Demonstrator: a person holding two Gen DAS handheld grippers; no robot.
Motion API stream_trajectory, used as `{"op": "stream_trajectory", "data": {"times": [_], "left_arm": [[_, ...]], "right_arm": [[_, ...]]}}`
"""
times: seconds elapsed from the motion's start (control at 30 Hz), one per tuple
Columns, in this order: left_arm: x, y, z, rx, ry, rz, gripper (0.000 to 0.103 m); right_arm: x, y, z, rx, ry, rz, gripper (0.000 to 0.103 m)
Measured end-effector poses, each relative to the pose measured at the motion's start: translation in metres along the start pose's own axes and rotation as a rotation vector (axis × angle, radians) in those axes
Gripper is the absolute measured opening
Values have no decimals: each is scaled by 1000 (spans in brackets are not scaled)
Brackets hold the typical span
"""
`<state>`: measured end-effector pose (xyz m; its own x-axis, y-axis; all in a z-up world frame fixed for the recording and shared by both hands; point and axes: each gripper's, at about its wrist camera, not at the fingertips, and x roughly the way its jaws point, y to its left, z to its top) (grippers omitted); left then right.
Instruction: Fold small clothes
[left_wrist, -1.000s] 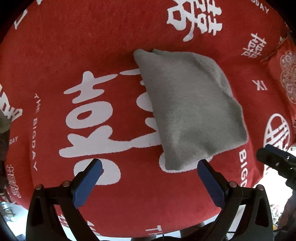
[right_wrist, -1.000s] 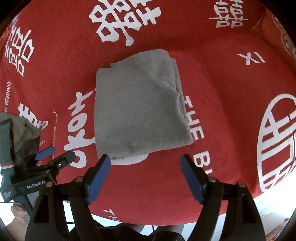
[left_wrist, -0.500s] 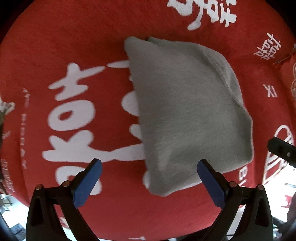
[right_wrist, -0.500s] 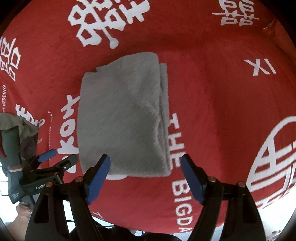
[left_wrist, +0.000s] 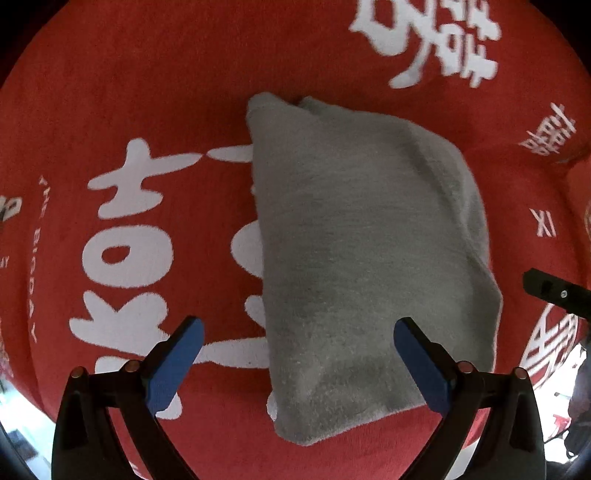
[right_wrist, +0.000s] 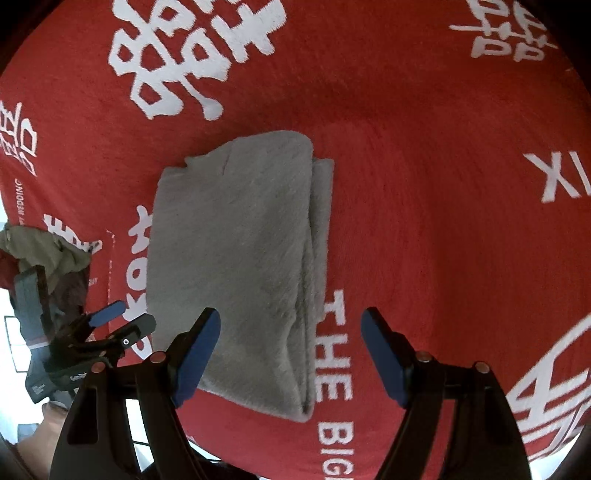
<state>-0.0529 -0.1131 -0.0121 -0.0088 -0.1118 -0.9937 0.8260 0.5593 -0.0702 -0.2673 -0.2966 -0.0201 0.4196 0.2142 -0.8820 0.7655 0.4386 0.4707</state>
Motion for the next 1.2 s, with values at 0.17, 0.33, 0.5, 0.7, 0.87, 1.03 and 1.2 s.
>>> {"op": "stream_trajectory", "data": {"times": [0.17,0.33,0.5,0.7,0.87,1.03,1.2], "left_arm": [[8,8,4,-39,7,38,103],[13,12,3,-65,4,67,103],[16,8,-1,-50,12,81,103],[25,2,-4,-30,40,94,103],[27,-2,-7,-16,65,91,103],[30,-6,-4,-22,70,92,103],[34,-7,-3,-15,76,91,103]], "right_arm": [[18,-8,24,24,7,84,81],[51,-20,53,106,31,189,41],[49,-17,55,83,13,210,9],[56,-26,47,96,45,137,9],[48,-10,41,22,45,72,9],[39,-12,38,35,47,58,10],[35,-18,30,81,49,69,10]]}}
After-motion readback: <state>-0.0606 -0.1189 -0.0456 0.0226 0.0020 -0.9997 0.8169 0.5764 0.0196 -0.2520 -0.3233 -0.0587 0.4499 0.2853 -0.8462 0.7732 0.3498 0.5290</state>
